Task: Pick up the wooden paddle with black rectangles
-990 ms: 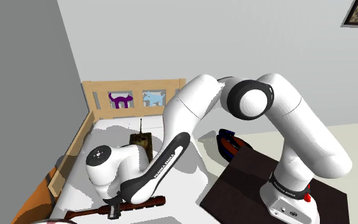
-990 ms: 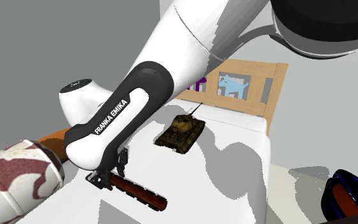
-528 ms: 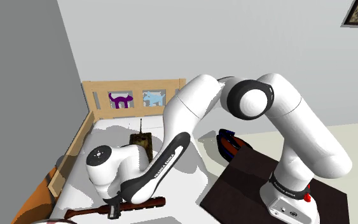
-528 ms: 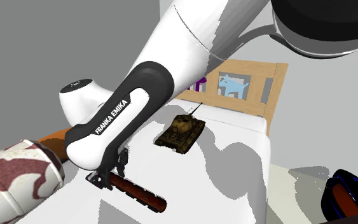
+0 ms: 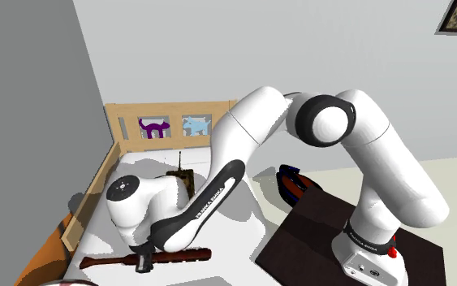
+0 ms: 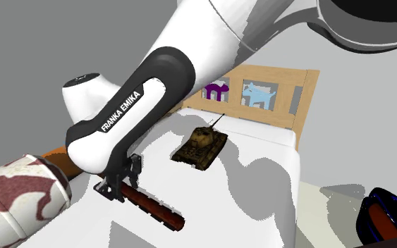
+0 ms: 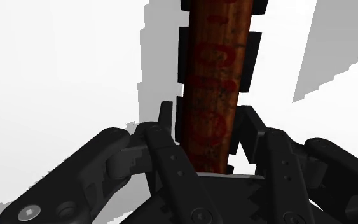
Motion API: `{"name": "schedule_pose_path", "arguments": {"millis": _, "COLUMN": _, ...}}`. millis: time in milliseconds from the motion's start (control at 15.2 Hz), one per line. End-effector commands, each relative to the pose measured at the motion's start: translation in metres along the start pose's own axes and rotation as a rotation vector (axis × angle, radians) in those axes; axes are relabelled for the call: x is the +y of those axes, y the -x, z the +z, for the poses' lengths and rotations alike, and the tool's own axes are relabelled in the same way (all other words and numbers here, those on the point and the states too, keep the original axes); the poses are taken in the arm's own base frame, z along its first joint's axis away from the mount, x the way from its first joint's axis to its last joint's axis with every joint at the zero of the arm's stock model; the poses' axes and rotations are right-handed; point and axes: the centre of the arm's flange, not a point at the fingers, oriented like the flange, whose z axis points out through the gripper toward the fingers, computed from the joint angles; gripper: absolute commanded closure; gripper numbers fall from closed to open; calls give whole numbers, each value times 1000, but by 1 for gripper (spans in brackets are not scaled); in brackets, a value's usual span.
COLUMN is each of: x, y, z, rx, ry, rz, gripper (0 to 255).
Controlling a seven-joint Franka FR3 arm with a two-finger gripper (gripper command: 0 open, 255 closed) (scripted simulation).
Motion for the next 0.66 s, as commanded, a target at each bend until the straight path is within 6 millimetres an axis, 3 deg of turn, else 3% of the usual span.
{"name": "schedule_pose_path", "arguments": {"millis": 0, "x": 1, "y": 1, "z": -11, "rx": 0, "ry": 0, "rz": 0, "gripper": 255}}
{"name": "schedule_pose_path", "arguments": {"millis": 462, "x": 5, "y": 1, "z": -47, "rx": 0, "ry": 0, "rz": 0, "gripper": 255}}
{"name": "schedule_pose_path", "arguments": {"millis": 594, "x": 5, "y": 1, "z": -48, "rx": 0, "ry": 0, "rz": 0, "gripper": 255}}
